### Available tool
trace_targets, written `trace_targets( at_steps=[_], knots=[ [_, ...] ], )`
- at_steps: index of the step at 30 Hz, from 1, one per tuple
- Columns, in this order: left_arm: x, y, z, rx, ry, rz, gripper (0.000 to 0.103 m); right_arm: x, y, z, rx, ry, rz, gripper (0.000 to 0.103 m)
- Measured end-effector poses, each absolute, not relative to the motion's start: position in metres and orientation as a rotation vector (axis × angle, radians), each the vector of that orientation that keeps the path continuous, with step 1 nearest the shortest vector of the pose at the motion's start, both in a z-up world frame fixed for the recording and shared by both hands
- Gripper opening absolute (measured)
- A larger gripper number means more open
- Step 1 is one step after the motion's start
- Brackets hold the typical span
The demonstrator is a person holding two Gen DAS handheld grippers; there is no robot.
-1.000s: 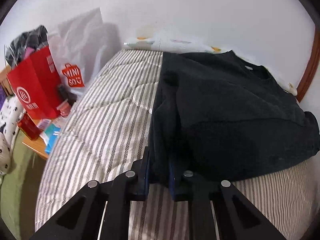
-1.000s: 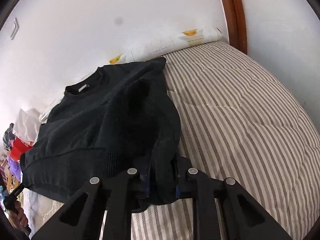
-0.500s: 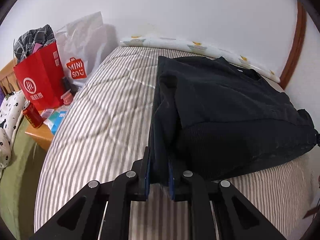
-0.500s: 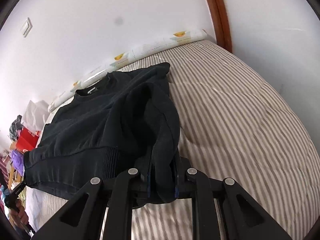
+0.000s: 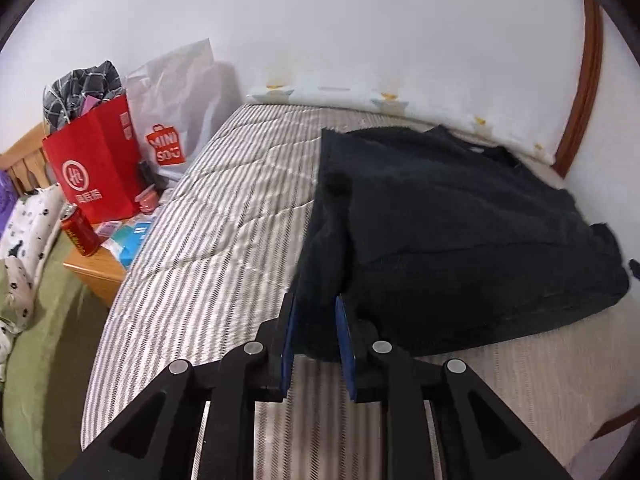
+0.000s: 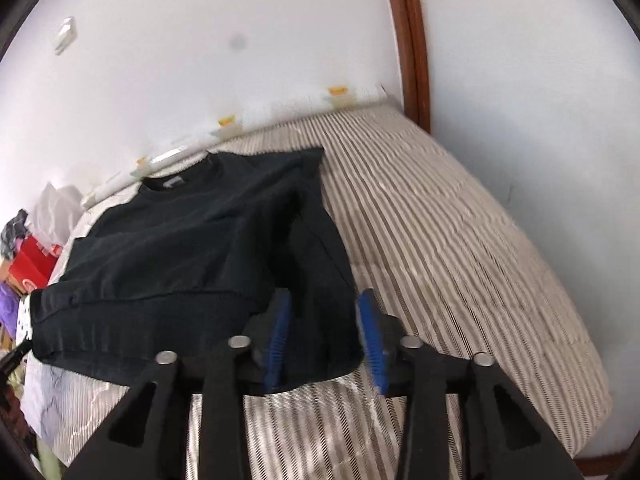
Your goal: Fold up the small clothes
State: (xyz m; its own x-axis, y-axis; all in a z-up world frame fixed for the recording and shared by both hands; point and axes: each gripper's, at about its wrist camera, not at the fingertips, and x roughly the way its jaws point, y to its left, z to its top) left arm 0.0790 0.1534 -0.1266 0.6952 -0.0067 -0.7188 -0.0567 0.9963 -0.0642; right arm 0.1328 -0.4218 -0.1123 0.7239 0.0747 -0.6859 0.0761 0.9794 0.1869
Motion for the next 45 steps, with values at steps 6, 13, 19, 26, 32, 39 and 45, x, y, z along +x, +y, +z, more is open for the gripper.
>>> trace_targets(
  at_steps=[6, 13, 19, 26, 32, 39, 45],
  knots=[
    [0.077, 0.141, -0.117, -0.135, 0.773, -0.062, 0.043, 0.127, -0.391, -0.108, 0.118, 0.759, 0.080, 0.045],
    [0.085, 0.128, -0.128, -0.145, 0.818, -0.103, 0.043, 0.140, -0.376, -0.134, 0.127, 0.811, 0.103, 0.045],
    [0.093, 0.123, -0.141, -0.147, 0.857, -0.108, 0.043, 0.146, -0.375, -0.144, 0.142, 0.808, 0.102, 0.045],
    [0.109, 0.115, -0.156, -0.167, 0.896, -0.133, 0.040, 0.152, -0.365, -0.142, 0.103, 0.778, 0.071, 0.034],
    [0.113, 0.114, -0.151, -0.195, 0.860, -0.146, 0.013, 0.155, -0.361, -0.135, 0.070, 0.757, 0.054, 0.013],
    [0.115, 0.126, -0.133, -0.272, 0.778, -0.171, 0.012, 0.151, -0.373, -0.113, 0.164, 0.671, 0.117, 0.009],
    [0.134, 0.120, -0.117, -0.233, 0.723, -0.139, 0.011, 0.172, -0.376, -0.099, 0.195, 0.618, 0.136, 0.007]
  ],
)
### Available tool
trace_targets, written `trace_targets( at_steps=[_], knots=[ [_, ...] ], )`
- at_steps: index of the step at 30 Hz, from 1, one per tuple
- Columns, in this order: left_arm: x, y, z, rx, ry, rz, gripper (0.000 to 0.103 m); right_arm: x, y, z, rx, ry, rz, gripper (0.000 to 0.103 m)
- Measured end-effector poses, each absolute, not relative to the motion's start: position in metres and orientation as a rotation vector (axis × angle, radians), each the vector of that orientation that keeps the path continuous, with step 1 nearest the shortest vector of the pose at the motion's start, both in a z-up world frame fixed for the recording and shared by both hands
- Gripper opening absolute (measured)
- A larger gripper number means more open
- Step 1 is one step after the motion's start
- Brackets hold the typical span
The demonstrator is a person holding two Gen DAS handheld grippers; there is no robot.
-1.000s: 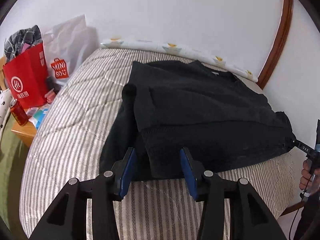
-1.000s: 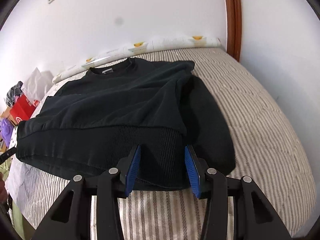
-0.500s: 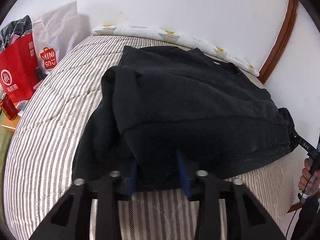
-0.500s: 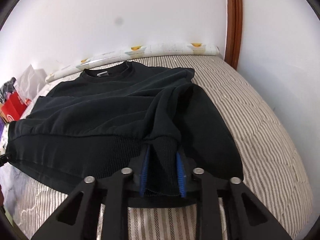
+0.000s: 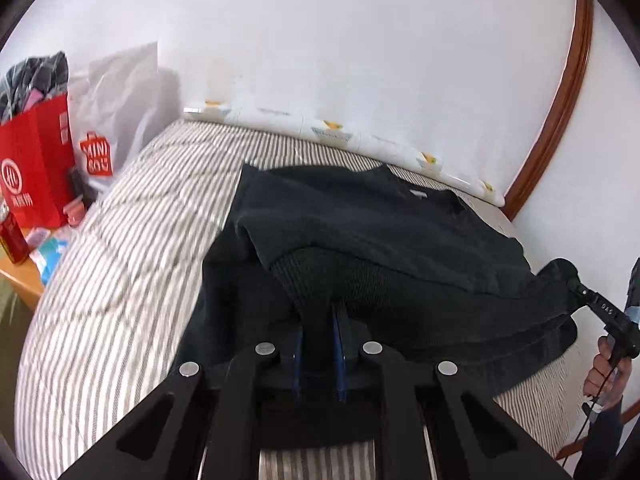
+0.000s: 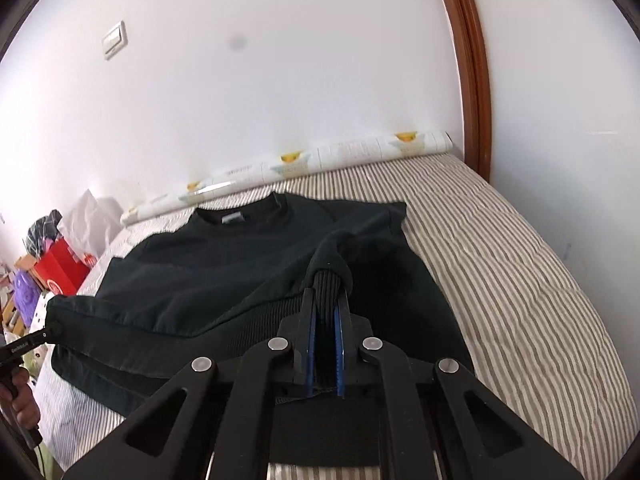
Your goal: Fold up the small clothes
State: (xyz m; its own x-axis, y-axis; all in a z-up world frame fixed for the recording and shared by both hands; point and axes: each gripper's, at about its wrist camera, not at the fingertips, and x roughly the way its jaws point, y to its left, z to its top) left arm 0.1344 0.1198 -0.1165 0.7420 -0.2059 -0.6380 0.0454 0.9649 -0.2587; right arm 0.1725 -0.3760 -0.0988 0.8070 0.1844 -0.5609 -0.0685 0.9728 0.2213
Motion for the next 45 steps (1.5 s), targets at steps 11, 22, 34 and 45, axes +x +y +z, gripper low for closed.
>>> trace_targets(
  at_steps=[11, 22, 34, 45],
  knots=[
    [0.197, 0.116, -0.104, -0.205, 0.726, -0.090, 0.011, 0.240, -0.379, -0.091, 0.238, 0.605, 0.115, 0.006],
    [0.244, 0.112, -0.131, -0.187, 0.805, -0.073, 0.016, 0.301, -0.375, -0.123, 0.235, 0.726, 0.068, 0.007],
    [0.201, 0.116, -0.107, -0.165, 0.737, -0.124, 0.039, 0.256, -0.363, -0.080, 0.170, 0.675, 0.116, 0.041],
    [0.180, 0.073, -0.125, -0.141, 0.821, -0.359, 0.041, 0.235, -0.317, -0.122, 0.051, 0.838, 0.224, 0.025]
  ],
)
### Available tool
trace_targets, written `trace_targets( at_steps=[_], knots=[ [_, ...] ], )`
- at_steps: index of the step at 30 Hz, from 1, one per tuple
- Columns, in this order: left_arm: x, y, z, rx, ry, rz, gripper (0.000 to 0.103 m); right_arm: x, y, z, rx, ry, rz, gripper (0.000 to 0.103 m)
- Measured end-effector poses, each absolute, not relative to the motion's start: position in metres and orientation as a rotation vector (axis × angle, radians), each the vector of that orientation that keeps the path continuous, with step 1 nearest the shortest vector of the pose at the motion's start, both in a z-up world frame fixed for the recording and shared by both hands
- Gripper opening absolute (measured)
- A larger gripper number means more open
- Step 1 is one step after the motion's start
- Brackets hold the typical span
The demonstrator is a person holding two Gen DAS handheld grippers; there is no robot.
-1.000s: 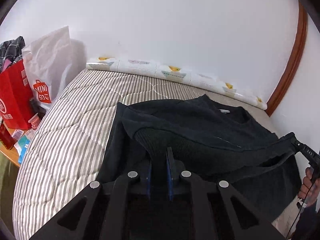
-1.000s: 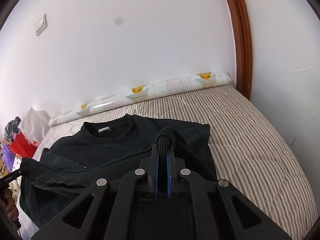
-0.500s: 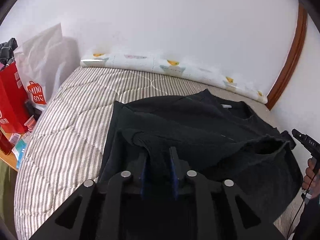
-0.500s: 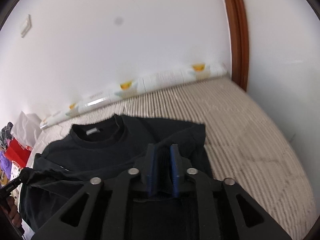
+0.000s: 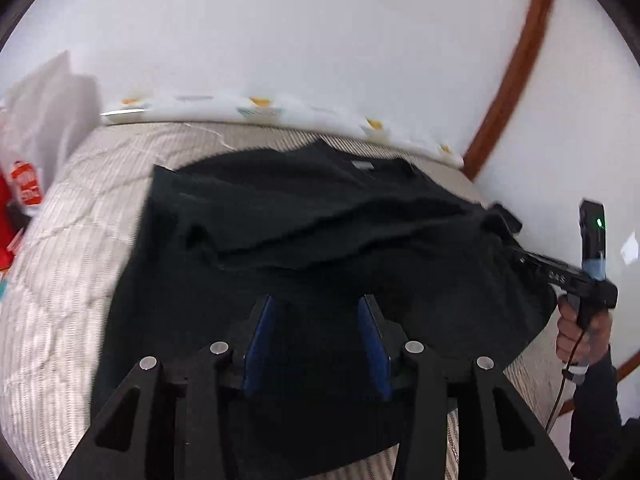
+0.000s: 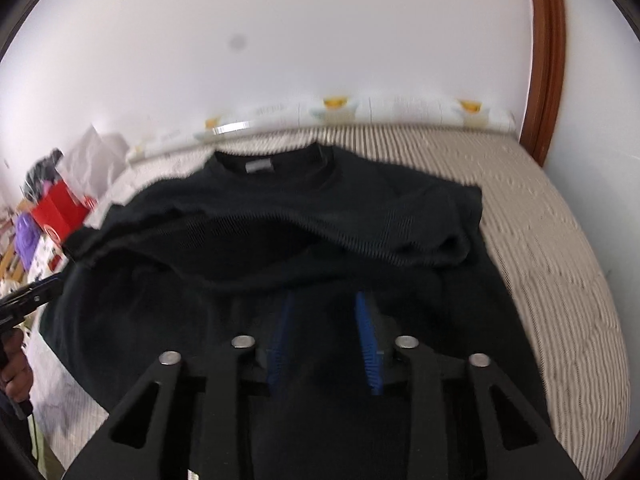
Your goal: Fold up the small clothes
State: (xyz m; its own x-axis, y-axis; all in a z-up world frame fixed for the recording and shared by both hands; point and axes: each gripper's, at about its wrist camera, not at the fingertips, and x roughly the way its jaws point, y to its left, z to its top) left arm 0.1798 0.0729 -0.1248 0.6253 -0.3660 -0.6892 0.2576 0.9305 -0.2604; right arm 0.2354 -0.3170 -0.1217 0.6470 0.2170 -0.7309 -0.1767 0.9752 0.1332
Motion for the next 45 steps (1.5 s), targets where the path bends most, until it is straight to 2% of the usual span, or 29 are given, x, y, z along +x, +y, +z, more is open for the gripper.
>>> trace_targets(
  at_steps=[3, 10, 13, 22, 26, 28, 31, 33, 34, 35, 36, 37, 39, 45],
  knots=[
    [0.199, 0.054, -0.138, -0.100, 0.876, -0.346, 0.041, 0.245, -0.317, -0.133, 0.059, 0.877, 0.213, 0.024],
    [0.245, 0.038, -0.143, 0.015, 0.866, -0.220, 0.041, 0.274, -0.317, -0.137, 0.049, 0.888, 0.162, 0.024],
    [0.261, 0.044, -0.134, 0.023, 0.830, -0.178, 0.041, 0.293, -0.321, -0.128, 0.038, 0.851, 0.136, 0.018],
    [0.286, 0.098, -0.124, -0.025, 0.830, -0.035, 0.041, 0.352, -0.351, -0.136, 0.067, 0.899, 0.068, 0.018],
    [0.289, 0.115, -0.124, -0.005, 0.837, -0.014, 0.047, 0.351, -0.357, -0.126, 0.041, 0.834, 0.034, 0.025],
    [0.296, 0.120, -0.129, -0.004, 0.863, -0.025, 0.047, 0.354, -0.360, -0.126, 0.042, 0.815, 0.038, 0.033],
    [0.310, 0.121, -0.141, -0.026, 0.908, -0.056, 0.047, 0.366, -0.362, -0.138, 0.047, 0.860, 0.046, 0.034],
    [0.310, 0.121, -0.145, -0.046, 0.909, -0.054, 0.039, 0.372, -0.360, -0.146, 0.035, 0.880, 0.034, 0.034],
    [0.307, 0.121, -0.144, -0.049, 0.895, -0.049, 0.020, 0.375, -0.359, -0.150, 0.025, 0.888, 0.028, 0.033],
    [0.304, 0.119, -0.143, -0.039, 0.883, -0.039, 0.015, 0.376, -0.358, -0.151, 0.017, 0.882, 0.024, 0.032],
    [0.300, 0.117, -0.140, -0.027, 0.859, -0.036, 0.012, 0.376, -0.358, -0.151, 0.012, 0.876, 0.025, 0.024],
    [0.296, 0.117, -0.135, -0.028, 0.829, -0.031, 0.011, 0.375, -0.357, -0.148, 0.007, 0.867, 0.035, 0.018],
    [0.294, 0.118, -0.128, -0.049, 0.784, -0.024, 0.010, 0.369, -0.359, -0.139, 0.010, 0.816, 0.051, 0.016],
    [0.311, 0.120, -0.129, -0.090, 0.775, -0.017, 0.010, 0.357, -0.382, -0.110, 0.113, 0.686, 0.063, 0.016]
  ],
)
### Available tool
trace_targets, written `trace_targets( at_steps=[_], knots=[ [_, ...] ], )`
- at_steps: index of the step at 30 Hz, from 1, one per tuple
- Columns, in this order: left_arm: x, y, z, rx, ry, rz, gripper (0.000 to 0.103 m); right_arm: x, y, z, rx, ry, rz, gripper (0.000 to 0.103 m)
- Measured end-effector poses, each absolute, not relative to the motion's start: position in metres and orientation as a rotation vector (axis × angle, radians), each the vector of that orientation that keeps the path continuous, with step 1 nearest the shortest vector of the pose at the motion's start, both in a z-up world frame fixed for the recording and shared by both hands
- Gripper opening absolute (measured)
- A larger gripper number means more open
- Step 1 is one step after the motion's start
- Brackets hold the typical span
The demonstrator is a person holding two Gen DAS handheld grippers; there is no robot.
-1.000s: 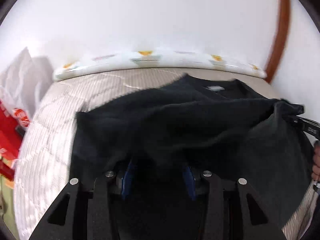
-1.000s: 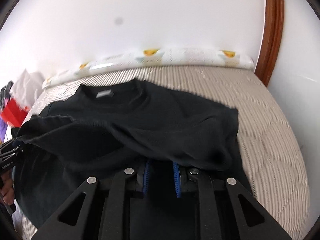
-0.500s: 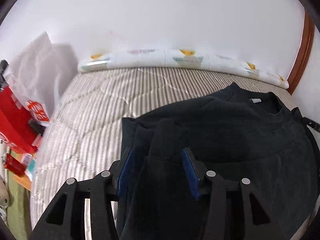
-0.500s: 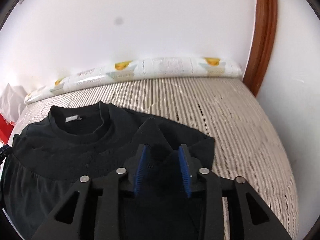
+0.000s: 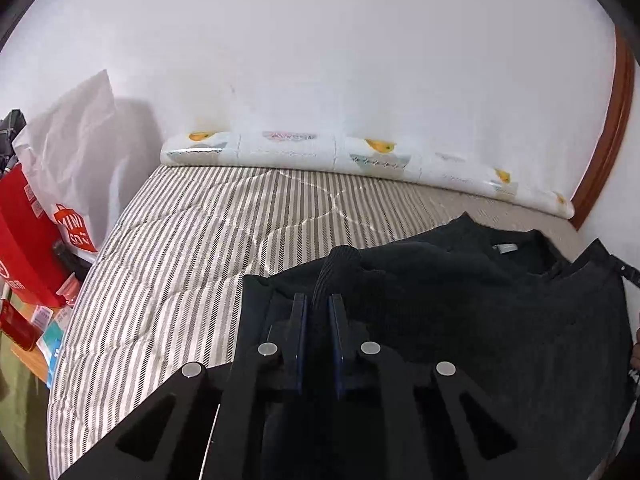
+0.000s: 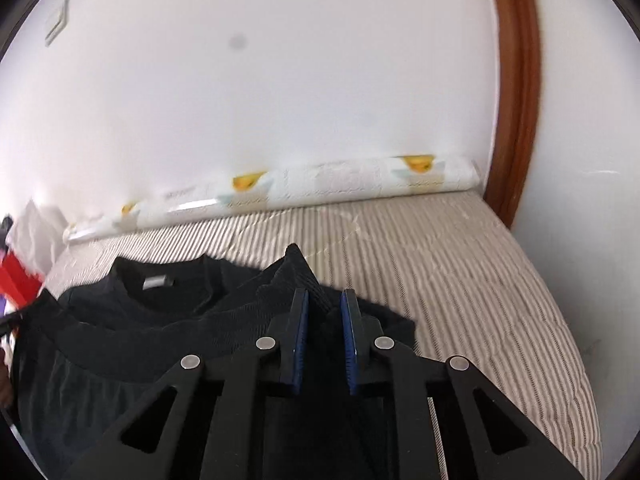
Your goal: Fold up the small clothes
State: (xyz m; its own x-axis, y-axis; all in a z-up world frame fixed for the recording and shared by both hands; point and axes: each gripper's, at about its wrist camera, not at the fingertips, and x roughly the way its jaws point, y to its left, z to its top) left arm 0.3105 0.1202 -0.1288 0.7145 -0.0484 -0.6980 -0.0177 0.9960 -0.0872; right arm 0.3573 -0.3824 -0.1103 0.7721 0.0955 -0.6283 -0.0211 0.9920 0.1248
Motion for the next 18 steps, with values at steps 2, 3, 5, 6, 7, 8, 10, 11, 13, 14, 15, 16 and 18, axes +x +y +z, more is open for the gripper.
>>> trace_targets(
  at_steps=[2, 3, 5, 6, 7, 8, 10, 11, 13, 14, 15, 16, 18],
  knots=[
    [0.319, 0.117, -0.139, -0.084, 0.809, -0.016, 0.010, 0.369, -0.382, -0.122, 0.102, 0.727, 0.033, 0.016],
    [0.323, 0.116, -0.144, -0.081, 0.833, -0.006, 0.010, 0.375, -0.381, -0.131, 0.099, 0.758, 0.023, 0.016],
    [0.326, 0.116, -0.150, -0.086, 0.852, -0.007, 0.011, 0.386, -0.381, -0.152, 0.092, 0.815, 0.008, 0.016],
    [0.326, 0.118, -0.150, -0.094, 0.857, -0.008, 0.011, 0.389, -0.382, -0.157, 0.095, 0.835, 0.005, 0.016],
    [0.326, 0.118, -0.149, -0.097, 0.861, -0.008, 0.013, 0.390, -0.385, -0.160, 0.113, 0.849, 0.009, 0.017],
    [0.326, 0.118, -0.149, -0.094, 0.866, -0.005, 0.015, 0.388, -0.387, -0.158, 0.128, 0.842, 0.016, 0.017],
    [0.326, 0.117, -0.150, -0.079, 0.879, -0.001, 0.018, 0.385, -0.389, -0.155, 0.137, 0.851, 0.015, 0.023],
    [0.325, 0.115, -0.150, -0.063, 0.886, -0.001, 0.018, 0.383, -0.389, -0.155, 0.133, 0.865, 0.012, 0.025],
    [0.321, 0.111, -0.149, -0.037, 0.885, -0.002, 0.021, 0.371, -0.390, -0.150, 0.119, 0.861, 0.011, 0.034],
    [0.319, 0.110, -0.149, -0.029, 0.885, 0.001, 0.025, 0.364, -0.391, -0.148, 0.106, 0.856, 0.002, 0.037],
    [0.315, 0.109, -0.148, -0.029, 0.888, 0.003, 0.028, 0.356, -0.392, -0.146, 0.090, 0.852, -0.012, 0.041],
    [0.311, 0.110, -0.148, -0.038, 0.896, -0.001, 0.032, 0.348, -0.393, -0.145, 0.076, 0.850, -0.026, 0.042],
    [0.303, 0.111, -0.148, -0.050, 0.912, -0.008, 0.032, 0.329, -0.398, -0.145, 0.057, 0.860, -0.050, 0.042]
  ],
)
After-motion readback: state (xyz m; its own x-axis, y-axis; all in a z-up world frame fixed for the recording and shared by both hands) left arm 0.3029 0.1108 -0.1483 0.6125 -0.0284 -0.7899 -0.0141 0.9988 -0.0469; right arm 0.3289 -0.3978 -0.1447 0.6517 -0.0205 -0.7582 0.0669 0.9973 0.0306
